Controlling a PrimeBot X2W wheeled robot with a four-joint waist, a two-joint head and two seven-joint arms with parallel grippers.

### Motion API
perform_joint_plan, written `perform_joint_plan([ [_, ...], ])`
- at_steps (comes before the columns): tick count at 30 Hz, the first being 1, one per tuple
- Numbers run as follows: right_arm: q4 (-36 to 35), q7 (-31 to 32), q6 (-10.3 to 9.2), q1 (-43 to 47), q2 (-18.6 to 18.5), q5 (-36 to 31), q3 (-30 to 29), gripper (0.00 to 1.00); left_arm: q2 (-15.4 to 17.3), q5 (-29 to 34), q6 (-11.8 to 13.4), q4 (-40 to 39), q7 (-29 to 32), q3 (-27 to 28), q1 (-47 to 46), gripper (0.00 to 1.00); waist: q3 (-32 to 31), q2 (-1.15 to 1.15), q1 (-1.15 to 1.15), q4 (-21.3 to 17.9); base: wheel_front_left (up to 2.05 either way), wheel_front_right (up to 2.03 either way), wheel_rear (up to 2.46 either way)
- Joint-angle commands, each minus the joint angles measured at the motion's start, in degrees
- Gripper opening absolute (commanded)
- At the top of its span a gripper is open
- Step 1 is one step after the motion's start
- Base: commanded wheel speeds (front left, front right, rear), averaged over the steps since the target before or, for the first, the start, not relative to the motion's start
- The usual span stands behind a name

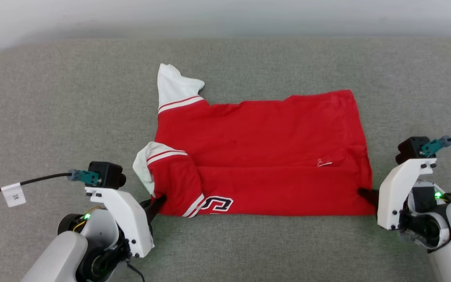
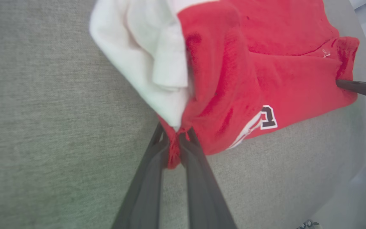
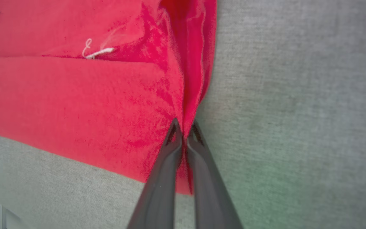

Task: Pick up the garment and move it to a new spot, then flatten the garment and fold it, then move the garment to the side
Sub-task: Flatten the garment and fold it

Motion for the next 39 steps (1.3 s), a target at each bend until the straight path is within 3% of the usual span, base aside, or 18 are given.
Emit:
perform_joint_plan([
  [1,0.05,-0.04,-0.03,1.99,0.24,0.36,0.76,0.0,0.59,-0.05,0.34,-0.21,-0.36,0.37,0.72,0.0,-1.15,0.0,0.0,-0.45,0.0,0.0,0.0],
  [11,-10.35,-0.2,-0.03,10.6,-1.37,-0.19,-0.89,0.0,1.74,-1.54,2.94,-2.4,-0.06,0.37,9.04,0.0,-9.21,0.0,0.0,-1.68,0.0,0.0,0.0],
  [19,-12.43,-0.26,-0.03,23.37,3.34,-2.03,-5.98,0.0,0.58,-3.29,4.02,-1.22,0.88,-1.73,15.99,0.0,-12.27,0.0,0.0,-2.11,0.0,0.0,0.0],
  [20,-12.31,-1.47,-0.03,24.21,3.93,-2.02,-5.85,0.27,0.45,-3.33,3.92,-0.91,0.78,-1.9,16.34,0.04,-12.48,0.0,0.0,-2.29,0.0,0.0,0.0],
  [21,-12.68,-3.93,-0.03,24.56,3.98,-2.4,-5.43,1.0,0.06,-3.56,3.7,-0.7,0.32,-1.86,16.51,0.95,-12.58,0.0,0.0,-2.38,0.0,0.0,0.0],
  [22,-12.34,-6.02,-0.03,25.01,4.01,-2.19,-5.0,1.0,-0.21,-3.63,3.61,-0.21,-0.03,-1.72,16.57,1.0,-12.74,0.0,0.0,-2.46,0.0,0.0,0.0],
  [28,-13.15,-19.93,-0.03,24.24,2.87,-2.49,-3.1,1.0,0.66,-2.43,3.95,0.08,-3.01,-0.19,15.72,1.0,-14.06,0.0,0.0,-3.67,0.0,0.0,0.0],
  [33,-16.12,-29.97,-0.03,22.24,1.77,-6.45,-2.39,1.0,2.42,-0.77,5.19,-2.26,-6.05,2.47,13.43,1.0,-14.42,0.0,0.0,-4.97,0.0,0.0,0.0],
  [39,-20.41,-35.13,-0.03,19.34,3.86,-11.26,-4.5,1.0,5.03,1.64,6.27,-4.35,-7.24,5.69,5.94,1.0,-10.93,0.0,0.0,-6.76,0.0,0.0,0.0],
])
